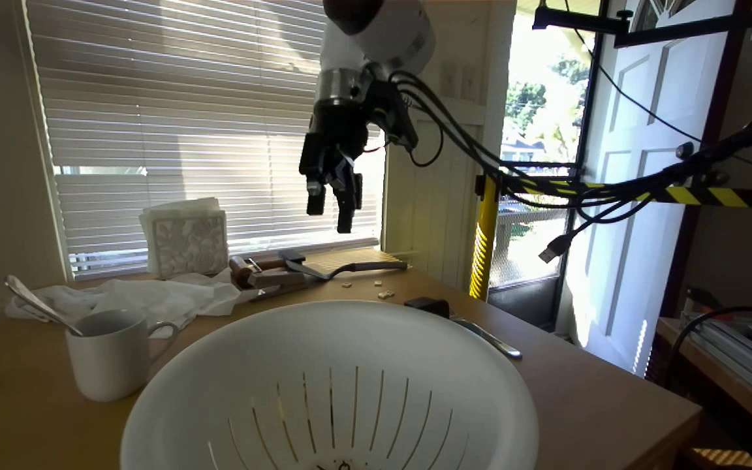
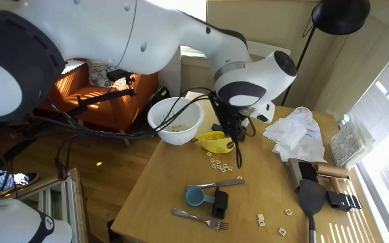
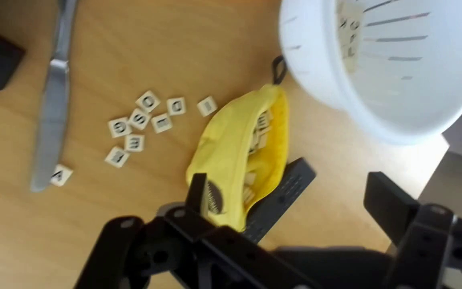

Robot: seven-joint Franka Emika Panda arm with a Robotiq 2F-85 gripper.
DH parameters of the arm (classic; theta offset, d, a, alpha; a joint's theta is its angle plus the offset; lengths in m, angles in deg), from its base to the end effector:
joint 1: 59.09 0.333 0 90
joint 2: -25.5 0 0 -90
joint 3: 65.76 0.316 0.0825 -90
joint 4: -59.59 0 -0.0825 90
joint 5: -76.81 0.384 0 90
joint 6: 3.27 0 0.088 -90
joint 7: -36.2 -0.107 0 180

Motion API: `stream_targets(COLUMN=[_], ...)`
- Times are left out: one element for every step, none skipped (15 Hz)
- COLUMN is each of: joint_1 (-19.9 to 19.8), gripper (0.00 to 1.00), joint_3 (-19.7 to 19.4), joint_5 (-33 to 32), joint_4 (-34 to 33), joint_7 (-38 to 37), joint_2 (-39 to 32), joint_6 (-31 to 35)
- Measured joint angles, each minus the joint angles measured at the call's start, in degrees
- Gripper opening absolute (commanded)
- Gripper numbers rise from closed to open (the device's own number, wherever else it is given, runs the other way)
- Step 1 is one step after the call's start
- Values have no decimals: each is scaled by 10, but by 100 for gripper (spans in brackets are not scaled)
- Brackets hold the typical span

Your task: Put three letter tiles into the colander

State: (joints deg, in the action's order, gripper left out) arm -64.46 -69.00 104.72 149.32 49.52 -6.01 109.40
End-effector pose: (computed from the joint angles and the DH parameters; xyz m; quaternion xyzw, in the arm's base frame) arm 0.6790 -0.0668 0.3178 -0.9749 0.0662 0.0320 0.2103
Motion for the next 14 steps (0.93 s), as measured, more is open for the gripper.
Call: stream_targets(joint_1=[-6,-10,-11,-9,-4,2,8,12,14,14,11,10,10,12], gripper=[100,100,100,100,100,100,100,100,100,100,100,100,100,100], joint_3=[-3,-5,-6,-5,-5,-5,-5,-5,-5,-6,-3,-2,-4,-7], joint_5=[-7,-15,-23,-32,-43,-54,-63,-65,-66,-66,-66,-73,-83,-93], joint_4=[1,1,2,4,8,13,19,20,20,20,19,20,23,29], joint_7=[-4,-11,-23,-40,-59,-76,-89,-95,-97,-97,-97,-100,-115,-137], joint_2=[-10,-22,-35,-49,-62,-72,-81,-86,-88,-87,-87,-87,-89,-91], joint_6=[36,75,115,156,198,242,275,290,294,294,294,294,294,294])
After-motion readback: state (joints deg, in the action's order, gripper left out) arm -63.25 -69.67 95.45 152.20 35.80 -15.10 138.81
